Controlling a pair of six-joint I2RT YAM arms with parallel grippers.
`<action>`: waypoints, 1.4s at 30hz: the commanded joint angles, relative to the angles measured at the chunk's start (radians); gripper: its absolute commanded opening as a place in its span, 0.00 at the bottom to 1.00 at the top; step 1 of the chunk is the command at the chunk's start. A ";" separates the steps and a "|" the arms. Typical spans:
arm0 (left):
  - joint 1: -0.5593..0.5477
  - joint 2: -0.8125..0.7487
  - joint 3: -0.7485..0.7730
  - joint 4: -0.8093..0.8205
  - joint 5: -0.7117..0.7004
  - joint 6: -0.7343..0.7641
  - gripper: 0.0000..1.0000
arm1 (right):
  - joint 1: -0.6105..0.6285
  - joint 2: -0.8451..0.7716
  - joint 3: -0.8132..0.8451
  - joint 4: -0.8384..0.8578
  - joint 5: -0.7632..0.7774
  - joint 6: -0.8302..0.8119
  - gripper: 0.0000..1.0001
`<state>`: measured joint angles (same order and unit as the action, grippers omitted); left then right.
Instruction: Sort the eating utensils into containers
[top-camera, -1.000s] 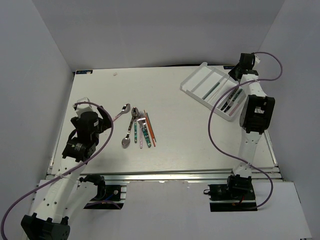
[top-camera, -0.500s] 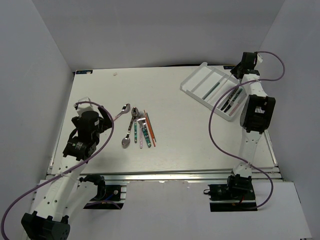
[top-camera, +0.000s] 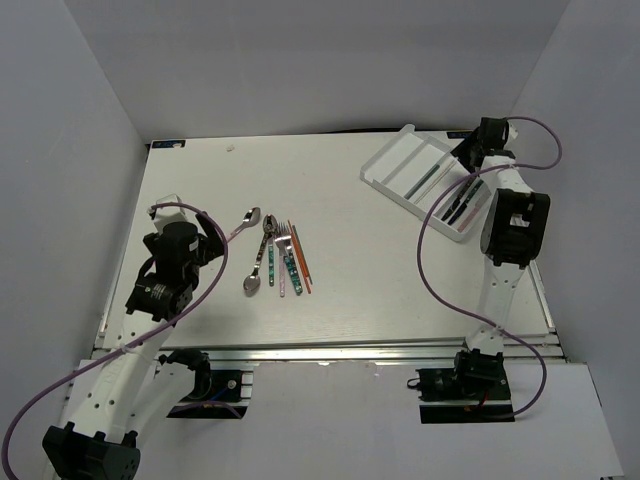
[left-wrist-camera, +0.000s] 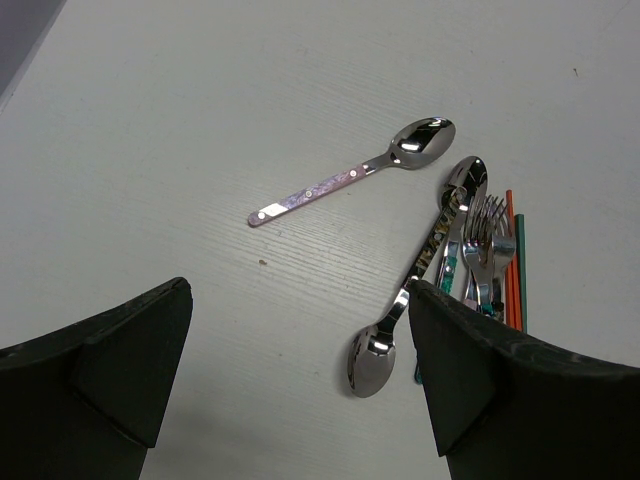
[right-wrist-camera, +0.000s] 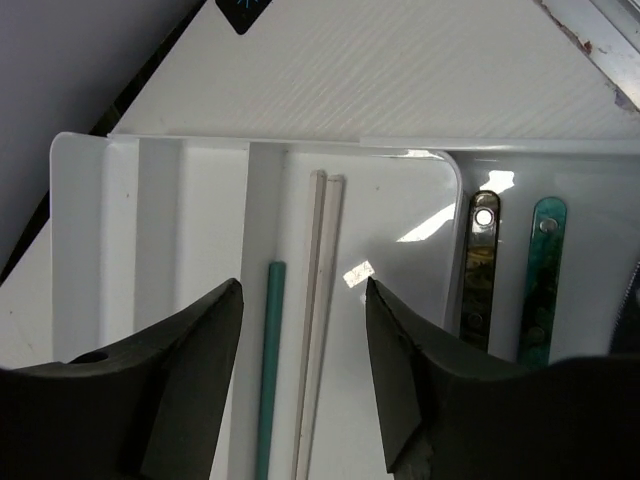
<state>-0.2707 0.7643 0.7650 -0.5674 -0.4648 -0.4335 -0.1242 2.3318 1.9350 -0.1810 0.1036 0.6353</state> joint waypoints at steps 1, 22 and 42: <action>-0.002 -0.013 -0.001 0.008 0.000 0.010 0.98 | 0.000 -0.153 -0.019 0.037 -0.013 0.001 0.58; -0.002 -0.029 -0.001 -0.003 -0.032 0.001 0.98 | 0.869 -0.407 -0.320 -0.230 0.205 -0.289 0.62; -0.002 -0.051 -0.006 0.003 -0.017 0.002 0.98 | 0.953 -0.019 0.025 -0.324 0.117 -0.321 0.40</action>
<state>-0.2707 0.7307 0.7650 -0.5682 -0.4854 -0.4343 0.8204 2.2997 1.8996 -0.4953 0.2348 0.3313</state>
